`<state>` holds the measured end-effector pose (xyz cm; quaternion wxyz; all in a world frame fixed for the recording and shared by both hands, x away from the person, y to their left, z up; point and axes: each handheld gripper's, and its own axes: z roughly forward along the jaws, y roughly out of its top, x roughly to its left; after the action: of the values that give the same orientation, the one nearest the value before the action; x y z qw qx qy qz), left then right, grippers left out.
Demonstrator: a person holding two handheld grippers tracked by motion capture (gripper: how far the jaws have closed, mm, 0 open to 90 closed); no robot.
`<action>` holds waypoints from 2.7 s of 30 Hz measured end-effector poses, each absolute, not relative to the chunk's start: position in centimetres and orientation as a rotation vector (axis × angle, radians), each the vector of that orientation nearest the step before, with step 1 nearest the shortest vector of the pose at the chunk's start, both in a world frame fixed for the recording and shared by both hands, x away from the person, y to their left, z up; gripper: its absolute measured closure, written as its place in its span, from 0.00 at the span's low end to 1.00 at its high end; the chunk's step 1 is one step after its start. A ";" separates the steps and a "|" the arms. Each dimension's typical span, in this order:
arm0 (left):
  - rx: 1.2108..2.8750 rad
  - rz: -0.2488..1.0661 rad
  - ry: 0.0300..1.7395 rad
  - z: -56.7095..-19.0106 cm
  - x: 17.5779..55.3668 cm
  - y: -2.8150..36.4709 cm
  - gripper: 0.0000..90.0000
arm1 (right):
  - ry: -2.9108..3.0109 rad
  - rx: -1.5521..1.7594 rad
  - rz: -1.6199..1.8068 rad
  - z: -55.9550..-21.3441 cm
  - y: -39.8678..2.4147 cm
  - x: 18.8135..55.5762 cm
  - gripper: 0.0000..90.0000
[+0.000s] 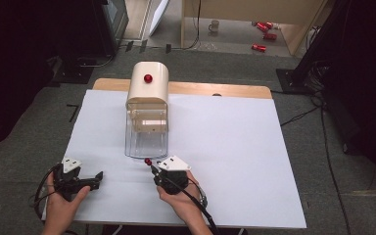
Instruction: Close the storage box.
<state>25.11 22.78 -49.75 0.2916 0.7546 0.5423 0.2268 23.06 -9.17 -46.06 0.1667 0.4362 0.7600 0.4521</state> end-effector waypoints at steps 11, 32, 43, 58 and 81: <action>2.012 0.604 1.445 -49.7 25.1 22.8 0.00 | 2.184 1.234 1.300 -45.9 -7.9 23.1 0.79; 2.012 0.604 1.445 -49.7 25.1 22.8 0.00 | 2.177 1.246 1.280 -46.0 -6.6 23.6 0.87; 2.012 0.605 1.444 -49.7 25.1 22.8 0.00 | 2.150 1.266 1.290 -45.9 -6.6 23.6 0.88; 2.013 0.604 1.444 -49.7 25.1 22.8 0.00 | 2.124 1.298 1.333 -46.2 -6.4 23.8 0.84; 2.009 0.605 1.446 -49.8 25.1 22.7 0.00 | 2.093 1.264 1.352 -43.2 -6.6 24.1 0.87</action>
<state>25.11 22.75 -49.76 0.2926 0.7539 0.5426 0.2271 24.09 -6.61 -43.21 0.1732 0.4455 0.7378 0.4767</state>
